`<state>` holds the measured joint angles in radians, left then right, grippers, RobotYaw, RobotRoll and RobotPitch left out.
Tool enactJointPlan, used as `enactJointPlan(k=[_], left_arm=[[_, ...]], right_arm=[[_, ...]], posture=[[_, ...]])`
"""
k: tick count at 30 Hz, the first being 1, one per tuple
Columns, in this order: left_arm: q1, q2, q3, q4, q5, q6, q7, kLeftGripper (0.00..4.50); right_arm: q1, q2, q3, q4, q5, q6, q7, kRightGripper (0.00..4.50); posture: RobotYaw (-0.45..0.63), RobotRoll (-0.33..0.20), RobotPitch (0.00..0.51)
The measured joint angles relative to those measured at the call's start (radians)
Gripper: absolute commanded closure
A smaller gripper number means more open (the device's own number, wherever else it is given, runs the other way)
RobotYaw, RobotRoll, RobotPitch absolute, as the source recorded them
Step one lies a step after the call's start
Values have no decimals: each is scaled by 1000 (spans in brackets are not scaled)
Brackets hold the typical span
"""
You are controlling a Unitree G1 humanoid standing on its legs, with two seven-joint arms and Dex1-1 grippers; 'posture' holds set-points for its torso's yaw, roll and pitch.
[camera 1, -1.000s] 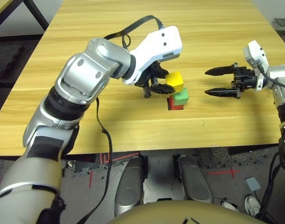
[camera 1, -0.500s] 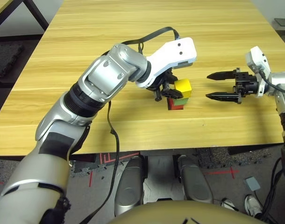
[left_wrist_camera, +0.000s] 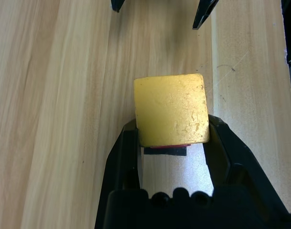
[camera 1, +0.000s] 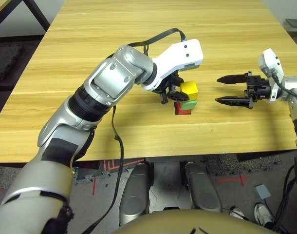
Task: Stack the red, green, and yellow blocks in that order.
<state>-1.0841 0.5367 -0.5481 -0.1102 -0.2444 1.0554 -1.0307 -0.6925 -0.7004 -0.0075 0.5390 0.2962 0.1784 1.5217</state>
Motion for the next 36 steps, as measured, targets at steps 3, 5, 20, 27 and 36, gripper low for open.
enactJointPlan(k=[3, 5, 20, 27, 36], left_arm=[[-1, -2, 1, 0, -1, 0, 0, 2537], [-1, -2, 1, -2, -1, 0, 0, 2537], [-7, -2, 0, -23, -4, 22, -7, 2537], [-13, -2, -4, -24, -4, 25, -10, 1829], [-11, -4, 43, -26, -42, 19, -14, 31]], right_arm=[[1, 0, 0, 0, 0, 0, 0, 0], [2, 0, 0, 0, 0, 0, 0, 0], [3, 4, 0, 3, 0, -1, -12, 0], [3, 6, 0, 4, 0, -1, -18, 0], [5, 5, -1, 20, 0, -14, -19, 0]], posture=[[113, 119, 199], [114, 122, 200], [118, 133, 202], [114, 134, 196], [122, 108, 185]])
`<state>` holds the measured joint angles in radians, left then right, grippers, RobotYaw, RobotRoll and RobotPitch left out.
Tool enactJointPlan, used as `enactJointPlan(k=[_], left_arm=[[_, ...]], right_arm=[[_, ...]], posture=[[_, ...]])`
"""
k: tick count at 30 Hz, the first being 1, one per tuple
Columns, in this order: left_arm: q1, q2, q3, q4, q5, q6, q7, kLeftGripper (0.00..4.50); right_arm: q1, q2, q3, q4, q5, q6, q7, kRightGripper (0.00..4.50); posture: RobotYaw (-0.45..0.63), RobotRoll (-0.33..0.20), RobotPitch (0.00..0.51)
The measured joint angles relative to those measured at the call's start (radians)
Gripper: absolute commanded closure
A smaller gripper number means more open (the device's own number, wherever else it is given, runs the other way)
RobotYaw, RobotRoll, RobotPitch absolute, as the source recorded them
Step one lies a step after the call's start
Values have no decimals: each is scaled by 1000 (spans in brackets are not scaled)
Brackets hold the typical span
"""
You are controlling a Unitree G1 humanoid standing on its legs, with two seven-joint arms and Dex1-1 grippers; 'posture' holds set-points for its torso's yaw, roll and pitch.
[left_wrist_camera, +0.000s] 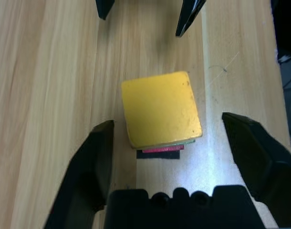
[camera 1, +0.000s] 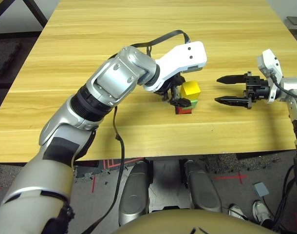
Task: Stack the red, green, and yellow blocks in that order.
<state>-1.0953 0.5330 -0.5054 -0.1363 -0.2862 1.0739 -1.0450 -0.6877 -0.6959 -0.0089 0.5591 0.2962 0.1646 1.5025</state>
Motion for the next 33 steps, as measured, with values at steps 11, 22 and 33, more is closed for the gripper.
enactJointPlan(k=[11, 22, 33], left_arm=[[150, -110, 726, -82, -148, 40, 359, 31], [754, -182, 860, -57, 2, -530, 588, 31], [792, -176, 883, 185, 39, -965, 634, 31]], right_arm=[[-44, -54, -190, 152, 63, 20, -168, 0], [-85, -58, -386, 514, 74, -237, -551, 0], [-75, -95, -402, 647, 57, -350, -657, 0]], posture=[[144, 37, 161], [137, -11, 175], [142, -30, 160]])
